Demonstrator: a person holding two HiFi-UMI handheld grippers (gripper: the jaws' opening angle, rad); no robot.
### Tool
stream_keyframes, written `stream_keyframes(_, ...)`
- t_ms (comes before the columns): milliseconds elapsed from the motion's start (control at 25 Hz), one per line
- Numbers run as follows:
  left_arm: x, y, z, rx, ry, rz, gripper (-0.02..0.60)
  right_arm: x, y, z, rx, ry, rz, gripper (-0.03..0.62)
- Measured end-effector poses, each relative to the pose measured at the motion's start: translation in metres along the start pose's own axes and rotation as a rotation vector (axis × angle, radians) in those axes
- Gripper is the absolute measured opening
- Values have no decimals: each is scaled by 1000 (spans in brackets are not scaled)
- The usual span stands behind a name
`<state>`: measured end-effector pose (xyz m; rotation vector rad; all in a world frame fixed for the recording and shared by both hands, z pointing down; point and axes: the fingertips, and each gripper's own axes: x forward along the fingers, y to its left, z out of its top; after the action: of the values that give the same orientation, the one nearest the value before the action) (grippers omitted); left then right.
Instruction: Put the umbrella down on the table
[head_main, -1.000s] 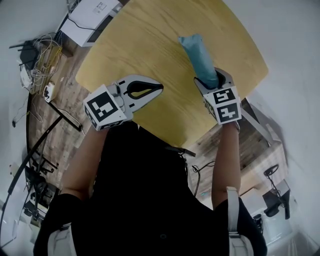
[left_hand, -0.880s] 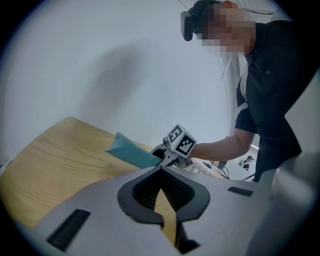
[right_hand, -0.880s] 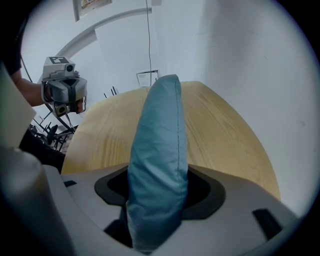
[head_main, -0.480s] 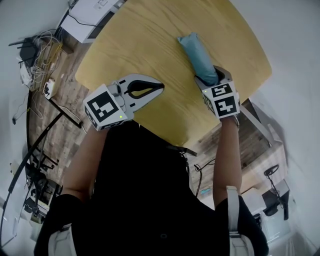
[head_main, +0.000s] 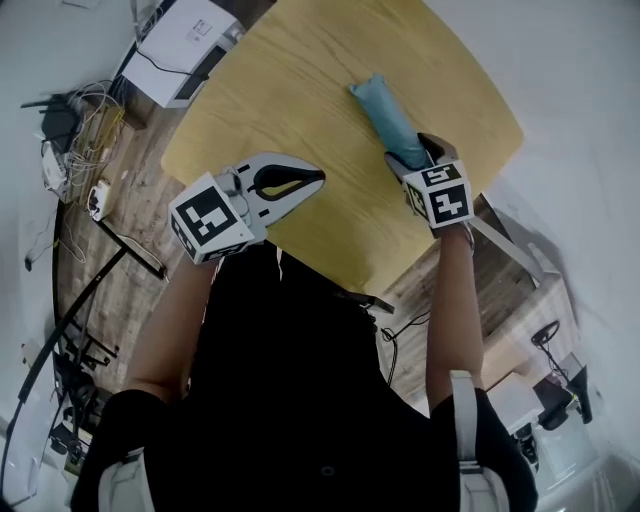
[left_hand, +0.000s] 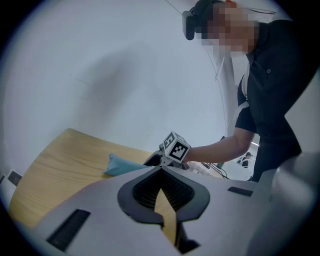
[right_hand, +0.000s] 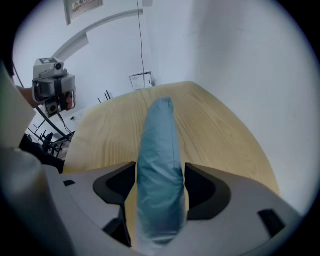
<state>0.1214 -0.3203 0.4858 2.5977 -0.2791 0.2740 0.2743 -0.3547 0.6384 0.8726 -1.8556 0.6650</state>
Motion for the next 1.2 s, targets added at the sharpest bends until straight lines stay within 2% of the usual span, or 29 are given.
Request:
stream_keyframes(80,-10,-6,7,13,2,3,5,-23,1,12,27,-50,-22,296)
stream_keyframes(240,-32,-26,30,82,-52,-29,5,-80,10,39,50,-156,-87,296)
stream_keyframes(440,-66,-66,58,166,-108,-100,5,-157,55,58,94,-296,-136,291)
stream_keyframes(600,-86,-101,79,243,-138,-177,5,-229,95,61,134,-492,-219,168)
stream_keyframes(720,-103,-132,90,284,-156,-229,5,-279,123,52,198,-638,-289,78)
stream_keyframes(800,-116,-151,90,298,-165,-246,5,-304,145,41,228,-705,-315,41)
stream_keyframes(1000,-136,-184,75,311,-173,-297,5,-339,197,3,255,-819,-343,21)
stream_keyframes(1200,-137,-210,55,317,-148,-350,5,-342,229,-38,288,-810,-370,20)
